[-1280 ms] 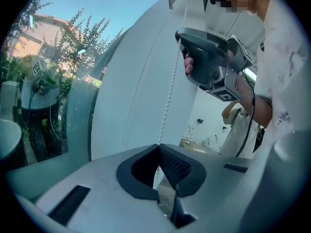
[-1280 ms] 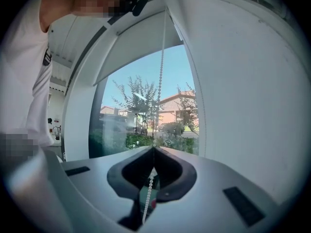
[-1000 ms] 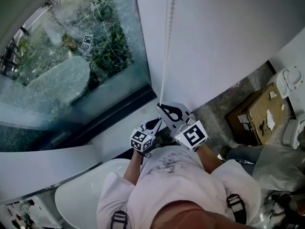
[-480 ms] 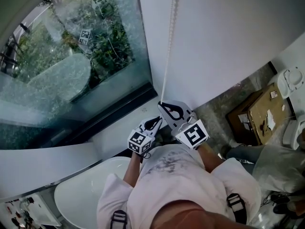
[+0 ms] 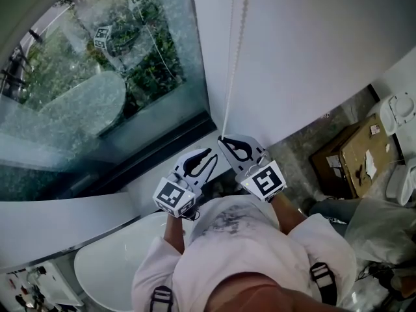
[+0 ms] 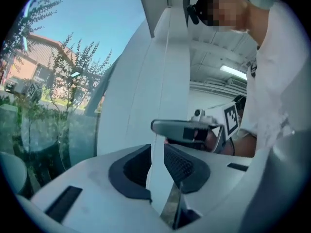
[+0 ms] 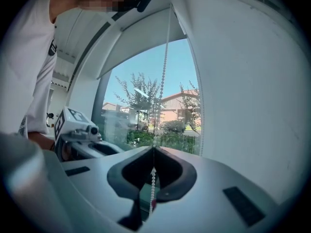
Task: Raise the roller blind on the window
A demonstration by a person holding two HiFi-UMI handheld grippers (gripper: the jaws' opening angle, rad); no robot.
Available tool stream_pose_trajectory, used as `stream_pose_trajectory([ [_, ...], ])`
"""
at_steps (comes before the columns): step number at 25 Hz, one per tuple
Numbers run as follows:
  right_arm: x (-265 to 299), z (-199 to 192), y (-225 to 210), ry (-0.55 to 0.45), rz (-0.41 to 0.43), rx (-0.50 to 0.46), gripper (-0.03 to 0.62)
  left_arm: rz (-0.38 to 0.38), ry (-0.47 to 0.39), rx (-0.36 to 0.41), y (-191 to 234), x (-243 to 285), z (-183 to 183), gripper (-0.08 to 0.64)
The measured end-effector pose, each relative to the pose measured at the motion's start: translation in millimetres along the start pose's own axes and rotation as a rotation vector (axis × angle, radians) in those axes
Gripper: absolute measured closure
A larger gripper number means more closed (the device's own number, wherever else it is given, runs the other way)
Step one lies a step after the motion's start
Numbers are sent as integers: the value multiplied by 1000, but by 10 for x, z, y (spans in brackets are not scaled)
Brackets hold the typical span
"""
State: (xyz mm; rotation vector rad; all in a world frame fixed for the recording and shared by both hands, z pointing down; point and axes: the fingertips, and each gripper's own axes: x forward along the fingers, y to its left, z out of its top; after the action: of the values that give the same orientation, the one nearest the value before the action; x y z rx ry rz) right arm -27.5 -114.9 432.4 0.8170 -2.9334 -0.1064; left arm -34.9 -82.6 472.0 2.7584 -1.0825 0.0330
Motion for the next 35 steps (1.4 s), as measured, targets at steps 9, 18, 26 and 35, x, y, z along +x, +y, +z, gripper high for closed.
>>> stream_pose_trajectory([
  [9, 32, 13, 11, -1, 0, 6, 531, -28, -96, 134, -130, -16, 1286, 489],
  [18, 67, 20, 97, 11, 11, 11, 531, -52, -211, 207, -177, 108, 2154, 489],
  [26, 66, 21, 168, 1, 24, 2, 531, -49, -217, 229, -254, 198, 2331, 522],
  [35, 109, -24, 163, 9, 27, 26, 531, 2, -253, 208, -227, 154, 2262, 551],
])
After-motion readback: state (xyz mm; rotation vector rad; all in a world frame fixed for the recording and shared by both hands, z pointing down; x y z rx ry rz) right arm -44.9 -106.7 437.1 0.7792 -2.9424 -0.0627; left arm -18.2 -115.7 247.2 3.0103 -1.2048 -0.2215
